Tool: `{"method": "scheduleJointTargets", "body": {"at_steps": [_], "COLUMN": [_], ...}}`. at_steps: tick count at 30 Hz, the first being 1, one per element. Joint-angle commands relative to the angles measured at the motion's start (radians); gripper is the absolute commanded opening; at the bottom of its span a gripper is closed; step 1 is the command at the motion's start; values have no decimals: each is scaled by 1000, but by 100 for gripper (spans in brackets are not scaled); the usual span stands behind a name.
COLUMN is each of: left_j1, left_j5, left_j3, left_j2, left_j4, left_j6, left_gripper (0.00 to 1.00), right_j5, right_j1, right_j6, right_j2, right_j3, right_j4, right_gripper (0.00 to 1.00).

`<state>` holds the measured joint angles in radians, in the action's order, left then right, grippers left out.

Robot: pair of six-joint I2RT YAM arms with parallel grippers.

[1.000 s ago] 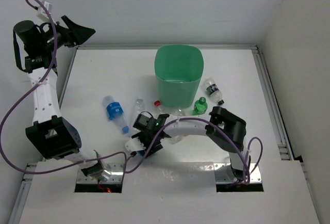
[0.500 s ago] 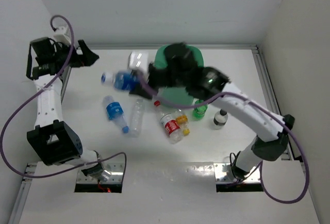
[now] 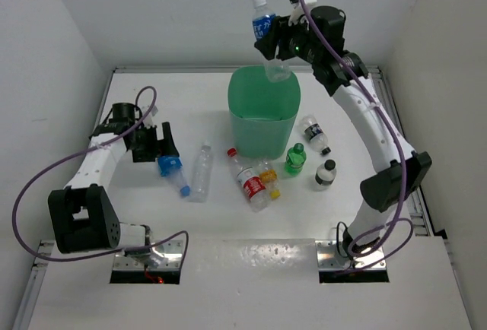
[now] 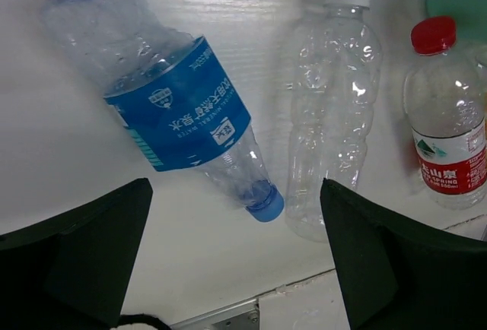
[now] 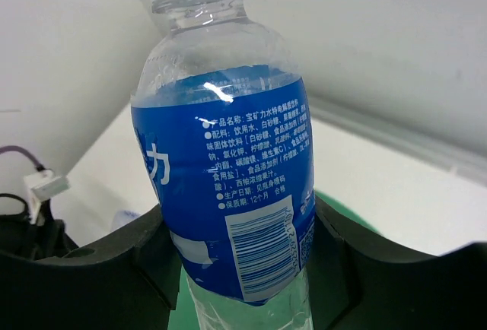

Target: Put the plastic bottles in the bin

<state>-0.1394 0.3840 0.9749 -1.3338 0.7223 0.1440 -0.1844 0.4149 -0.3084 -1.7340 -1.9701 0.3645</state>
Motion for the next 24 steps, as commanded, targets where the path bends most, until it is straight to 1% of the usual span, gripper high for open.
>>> {"method": "scheduleJointTargets", "body": {"at_steps": [1, 3, 4, 5, 6, 7, 8, 9, 10, 11, 12, 13, 14, 15, 17, 19, 20, 24], "left_j1": [67, 105, 151, 176, 204, 230, 285, 312, 357, 375, 392, 409, 432, 442, 451, 462, 462, 462], "left_j5": [-13, -13, -34, -49, -68, -104, -125, -157, -212, -232, -249, -266, -278, -278, -327, -336, -305, -272], "left_j3": [24, 47, 73, 85, 96, 105, 122, 134, 159, 169, 169, 183, 183, 171, 162, 172, 182, 202], "left_j2": [10, 22, 39, 50, 50, 41, 12, -10, -60, -61, -111, -137, -160, -182, -226, -283, -306, -384], "left_j4": [-20, -33, -47, -47, -56, -57, -57, -57, -57, -57, -57, -57, -57, -57, -67, -67, -57, -57], "left_j6": [42, 31, 31, 31, 40, 40, 49, 63, 63, 74, 83, 112, 127, 144, 169, 183, 193, 204], "left_gripper": [99, 99, 99, 99, 99, 99, 99, 99, 99, 99, 99, 99, 99, 99, 99, 99, 99, 99], "right_j5": [-35, -41, -38, -38, -41, -41, -41, -43, -53, -53, -58, -61, -63, -61, -66, -81, -95, -131], "right_j1": [-30, -51, -56, -65, -71, -70, -71, -70, -70, -70, -70, -70, -71, -70, -74, -76, -77, -61], "right_j6": [-110, -113, -112, -113, -116, -116, -113, -110, -112, -113, -116, -120, -123, -127, -124, -144, -149, -147], "right_j2": [-4, 7, 8, 20, 28, 33, 33, 37, 37, 37, 36, 39, 44, 54, 65, 85, 106, 163], "right_j3": [81, 178, 201, 268, 287, 309, 322, 361, 379, 379, 381, 382, 381, 376, 363, 341, 343, 340], "right_j4": [-58, -75, -93, -99, -99, -107, -114, -114, -111, -110, -104, -102, -95, -90, -69, -59, -56, -19], "right_gripper": [0, 0, 0, 0, 0, 2, 7, 15, 34, 47, 58, 68, 84, 90, 95, 97, 99, 99]}}
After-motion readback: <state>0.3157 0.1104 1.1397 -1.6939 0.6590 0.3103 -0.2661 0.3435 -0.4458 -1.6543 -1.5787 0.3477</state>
